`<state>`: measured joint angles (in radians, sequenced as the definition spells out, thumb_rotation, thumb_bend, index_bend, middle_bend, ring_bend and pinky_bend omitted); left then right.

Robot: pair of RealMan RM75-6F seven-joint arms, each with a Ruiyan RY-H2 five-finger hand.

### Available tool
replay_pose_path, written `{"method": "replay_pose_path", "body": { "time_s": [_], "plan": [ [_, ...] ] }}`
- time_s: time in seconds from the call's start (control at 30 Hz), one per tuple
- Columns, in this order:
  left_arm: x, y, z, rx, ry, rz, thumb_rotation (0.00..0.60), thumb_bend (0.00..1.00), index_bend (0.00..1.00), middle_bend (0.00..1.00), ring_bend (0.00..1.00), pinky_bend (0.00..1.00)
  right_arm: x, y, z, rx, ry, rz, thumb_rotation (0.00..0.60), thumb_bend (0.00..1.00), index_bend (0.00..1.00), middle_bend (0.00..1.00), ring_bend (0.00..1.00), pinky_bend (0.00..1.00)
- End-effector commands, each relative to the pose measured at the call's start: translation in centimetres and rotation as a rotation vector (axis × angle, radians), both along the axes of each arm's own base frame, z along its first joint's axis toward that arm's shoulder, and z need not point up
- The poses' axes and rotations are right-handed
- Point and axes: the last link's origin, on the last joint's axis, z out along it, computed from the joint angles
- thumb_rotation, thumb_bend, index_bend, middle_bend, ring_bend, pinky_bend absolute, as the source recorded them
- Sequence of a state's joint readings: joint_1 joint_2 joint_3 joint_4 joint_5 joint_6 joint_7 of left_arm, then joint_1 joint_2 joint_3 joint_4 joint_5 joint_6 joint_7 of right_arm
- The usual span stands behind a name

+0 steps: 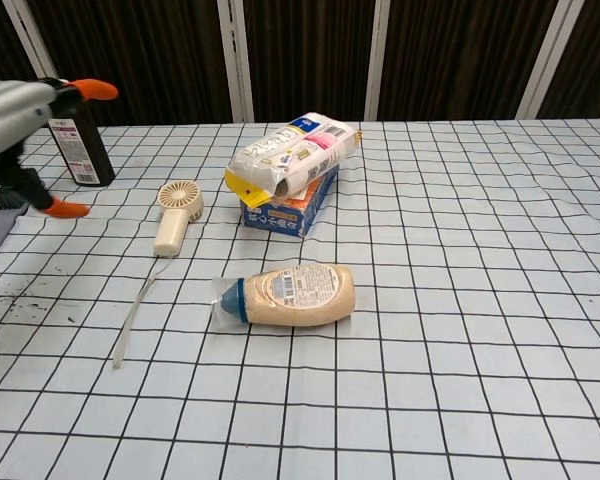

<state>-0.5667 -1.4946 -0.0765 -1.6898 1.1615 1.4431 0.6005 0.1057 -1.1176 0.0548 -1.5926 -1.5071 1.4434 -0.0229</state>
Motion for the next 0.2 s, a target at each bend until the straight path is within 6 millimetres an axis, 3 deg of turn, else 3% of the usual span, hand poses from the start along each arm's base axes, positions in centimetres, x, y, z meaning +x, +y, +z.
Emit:
{"method": "replay_pose_path", "body": {
  "time_s": [0.03, 0.2],
  "plan": [
    [-3.4, -3.9, 2.4, 0.002, 0.024, 0.031, 0.6, 0.16, 0.0, 0.0, 0.0, 0.0, 0.0, 0.0, 0.0, -0.002, 0.007, 0.0, 0.6, 0.28, 0.0, 0.0, 0.0, 0.0],
    [-6.9, -7.9, 4.9, 0.039, 0.077, 0.023, 0.6, 0.15, 0.0, 0.0, 0.0, 0.0, 0.1, 0.1, -0.1, -0.004, 0.007, 0.002, 0.6, 0.28, 0.0, 0.0, 0.0, 0.0]
  ]
}}
